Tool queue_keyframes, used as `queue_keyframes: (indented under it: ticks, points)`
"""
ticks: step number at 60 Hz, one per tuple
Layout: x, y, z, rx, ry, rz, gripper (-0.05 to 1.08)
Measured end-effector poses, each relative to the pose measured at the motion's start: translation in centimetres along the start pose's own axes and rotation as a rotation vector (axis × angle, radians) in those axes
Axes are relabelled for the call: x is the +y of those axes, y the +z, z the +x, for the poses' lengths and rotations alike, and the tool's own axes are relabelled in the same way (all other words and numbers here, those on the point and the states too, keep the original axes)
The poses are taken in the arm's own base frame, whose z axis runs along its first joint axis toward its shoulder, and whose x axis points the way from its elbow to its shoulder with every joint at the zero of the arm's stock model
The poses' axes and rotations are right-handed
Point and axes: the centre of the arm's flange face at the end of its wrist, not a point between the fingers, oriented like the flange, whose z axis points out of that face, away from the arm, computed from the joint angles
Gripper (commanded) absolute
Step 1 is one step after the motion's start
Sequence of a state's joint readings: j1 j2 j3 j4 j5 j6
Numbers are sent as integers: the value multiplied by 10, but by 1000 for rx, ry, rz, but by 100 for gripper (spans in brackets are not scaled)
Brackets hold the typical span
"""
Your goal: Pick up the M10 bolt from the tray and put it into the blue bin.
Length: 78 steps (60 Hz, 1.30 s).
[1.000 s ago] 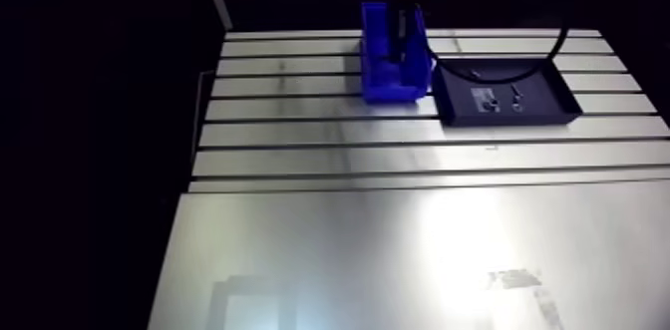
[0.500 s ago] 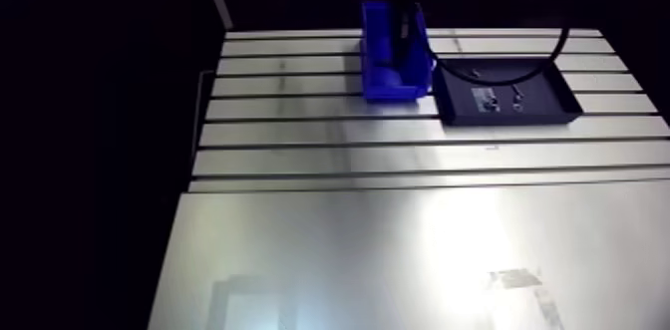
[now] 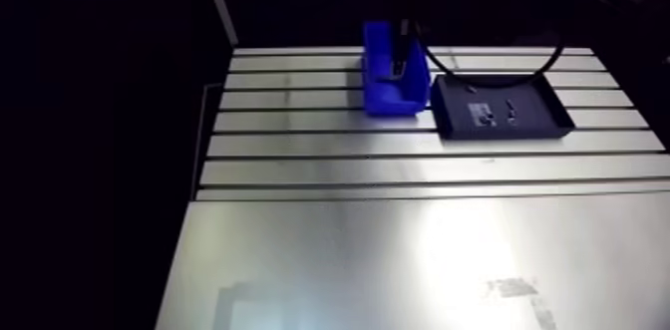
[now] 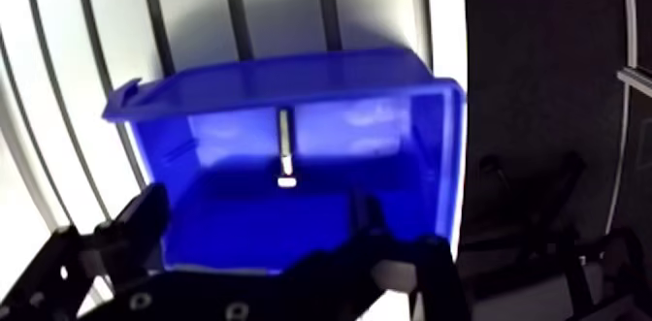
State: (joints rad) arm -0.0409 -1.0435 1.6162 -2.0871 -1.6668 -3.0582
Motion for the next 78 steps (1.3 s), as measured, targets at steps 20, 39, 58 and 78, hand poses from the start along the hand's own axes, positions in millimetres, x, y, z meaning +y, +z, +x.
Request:
queue_keyframes:
  ticks: [20, 39, 58, 78]
  points:
    - [-13, -52, -5, 11, 33, -38, 1]
    - [-30, -113, -9, 47, 181, -45, 1]
    - [-45, -172, -12, 97, 505, -50, 1]
    - [-65, -220, -33, 110, 1054, -17, 1]
